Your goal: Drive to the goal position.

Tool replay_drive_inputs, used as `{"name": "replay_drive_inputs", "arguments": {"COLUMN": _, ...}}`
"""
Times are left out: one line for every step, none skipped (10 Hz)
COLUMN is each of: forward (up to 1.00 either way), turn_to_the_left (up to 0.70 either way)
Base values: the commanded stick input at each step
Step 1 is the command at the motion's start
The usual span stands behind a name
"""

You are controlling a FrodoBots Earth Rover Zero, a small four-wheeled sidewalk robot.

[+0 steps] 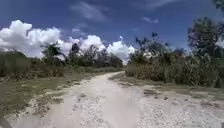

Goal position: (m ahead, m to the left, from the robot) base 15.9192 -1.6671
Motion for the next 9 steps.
{"name": "replay_drive_inputs", "arguments": {"forward": 0.5, "turn_to_the_left": 0.0}}
{"name": "replay_drive_inputs", "arguments": {"forward": 0.5, "turn_to_the_left": 0.0}}
{"name": "replay_drive_inputs", "arguments": {"forward": 0.5, "turn_to_the_left": 0.0}}
{"name": "replay_drive_inputs", "arguments": {"forward": 0.5, "turn_to_the_left": 0.0}}
{"name": "replay_drive_inputs", "arguments": {"forward": 0.5, "turn_to_the_left": 0.43}}
{"name": "replay_drive_inputs", "arguments": {"forward": 0.5, "turn_to_the_left": 0.5}}
{"name": "replay_drive_inputs", "arguments": {"forward": 0.5, "turn_to_the_left": 0.45}}
{"name": "replay_drive_inputs", "arguments": {"forward": 0.5, "turn_to_the_left": 0.22}}
{"name": "replay_drive_inputs", "arguments": {"forward": 0.5, "turn_to_the_left": 0.0}}
